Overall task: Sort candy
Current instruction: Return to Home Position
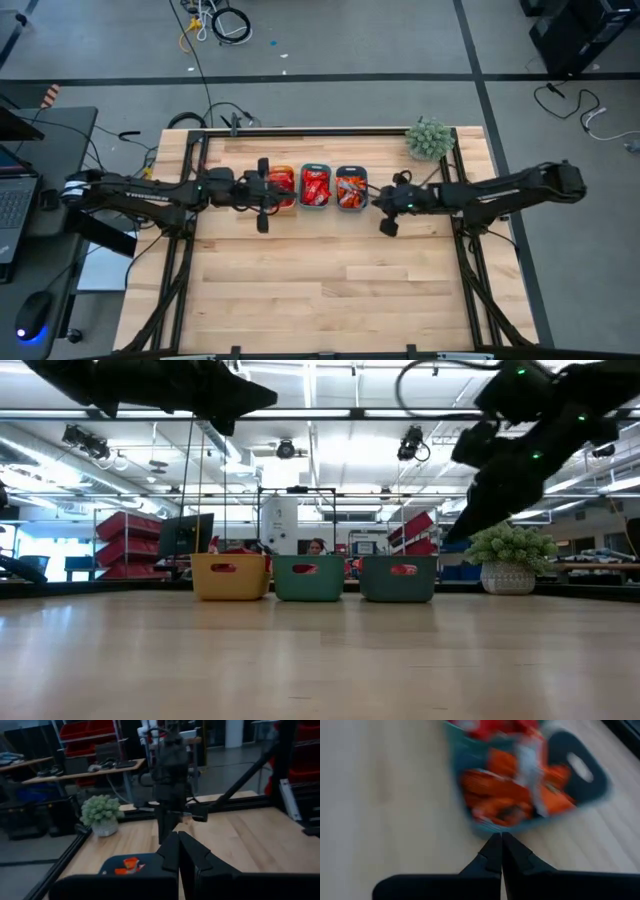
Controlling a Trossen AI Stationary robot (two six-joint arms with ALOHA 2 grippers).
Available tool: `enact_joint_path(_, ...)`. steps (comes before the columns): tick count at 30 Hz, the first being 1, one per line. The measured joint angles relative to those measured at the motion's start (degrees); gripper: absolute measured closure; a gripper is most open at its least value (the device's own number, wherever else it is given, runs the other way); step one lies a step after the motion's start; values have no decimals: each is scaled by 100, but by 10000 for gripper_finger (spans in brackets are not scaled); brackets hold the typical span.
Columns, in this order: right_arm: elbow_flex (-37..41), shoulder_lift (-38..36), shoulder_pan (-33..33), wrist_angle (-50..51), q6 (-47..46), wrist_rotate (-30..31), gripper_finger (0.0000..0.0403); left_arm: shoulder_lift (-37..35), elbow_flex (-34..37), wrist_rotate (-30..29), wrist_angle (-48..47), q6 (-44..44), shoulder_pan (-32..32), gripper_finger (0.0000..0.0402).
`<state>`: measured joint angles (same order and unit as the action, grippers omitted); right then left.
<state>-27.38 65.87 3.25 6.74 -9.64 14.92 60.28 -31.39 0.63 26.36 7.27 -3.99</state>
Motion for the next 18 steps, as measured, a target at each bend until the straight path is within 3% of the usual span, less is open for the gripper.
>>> enact_joint_path(8,826,-1153,462,-1168,1006,-1317,403,-253,448,308,446,109,0,400)
enact_joint_path(14,1411,-2010,756,-1510,1249,-1821,403,-761,916,305,743,112,-2,400)
enact_joint_path(18,1779,-2599,873,-1522,1097,-1838,403,-1175,1201,237,759,111,-9,401)
